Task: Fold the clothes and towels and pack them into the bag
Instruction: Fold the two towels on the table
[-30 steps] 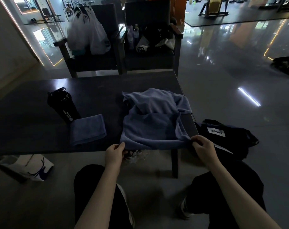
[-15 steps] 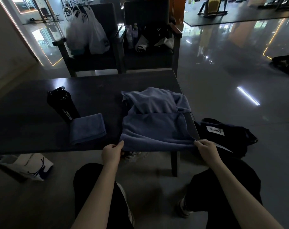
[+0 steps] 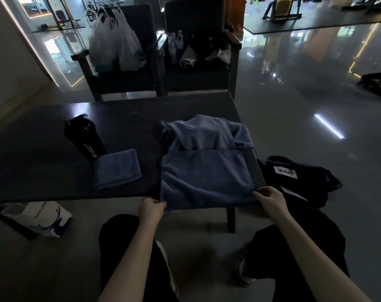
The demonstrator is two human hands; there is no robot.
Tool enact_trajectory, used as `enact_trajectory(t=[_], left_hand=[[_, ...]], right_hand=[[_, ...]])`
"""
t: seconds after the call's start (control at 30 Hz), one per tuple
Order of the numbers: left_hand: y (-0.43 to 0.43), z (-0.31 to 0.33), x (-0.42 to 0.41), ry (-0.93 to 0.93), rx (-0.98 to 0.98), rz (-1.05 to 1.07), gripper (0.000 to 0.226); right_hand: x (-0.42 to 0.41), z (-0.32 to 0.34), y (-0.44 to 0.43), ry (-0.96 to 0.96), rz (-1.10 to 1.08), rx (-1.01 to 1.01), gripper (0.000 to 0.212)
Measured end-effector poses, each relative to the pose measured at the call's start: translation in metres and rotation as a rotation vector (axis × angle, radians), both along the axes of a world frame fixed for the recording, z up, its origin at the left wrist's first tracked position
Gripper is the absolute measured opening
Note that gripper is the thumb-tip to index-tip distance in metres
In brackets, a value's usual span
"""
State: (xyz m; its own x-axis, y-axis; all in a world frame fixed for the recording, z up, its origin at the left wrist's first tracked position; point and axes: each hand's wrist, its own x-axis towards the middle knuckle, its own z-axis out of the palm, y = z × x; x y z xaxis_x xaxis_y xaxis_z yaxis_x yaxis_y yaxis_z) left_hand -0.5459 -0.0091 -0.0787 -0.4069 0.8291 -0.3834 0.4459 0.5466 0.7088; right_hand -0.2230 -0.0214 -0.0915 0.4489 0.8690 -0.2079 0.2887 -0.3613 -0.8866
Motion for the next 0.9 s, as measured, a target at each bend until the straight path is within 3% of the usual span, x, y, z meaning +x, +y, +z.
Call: enact_trajectory(t=[0.1,0.27,0.5,0.9], left_hand=[[0.0,-0.003,-0.001,-0.021,-0.006,-0.005,0.02],[0.001,-0.003,-0.002,0.046,0.003,-0.014,0.007],[0.021,0.016,0.009,0.223,0.202,-0.077,0.009],[0.141,0.04,0.007,0.222,0.204,-0.246,0.02]], right_hand=[[-0.003,0.005,0.0,-0.096,-0.007,-0.005,0.008],[-0.007,0.006,0.002,-0.216,0.002,-0.026,0.009],[-0.02,0.023,0.029,-0.448,0.051,0.147,0.012],[-0.027,0.052,0.14,-0.467,0.255,0.166,0.014]])
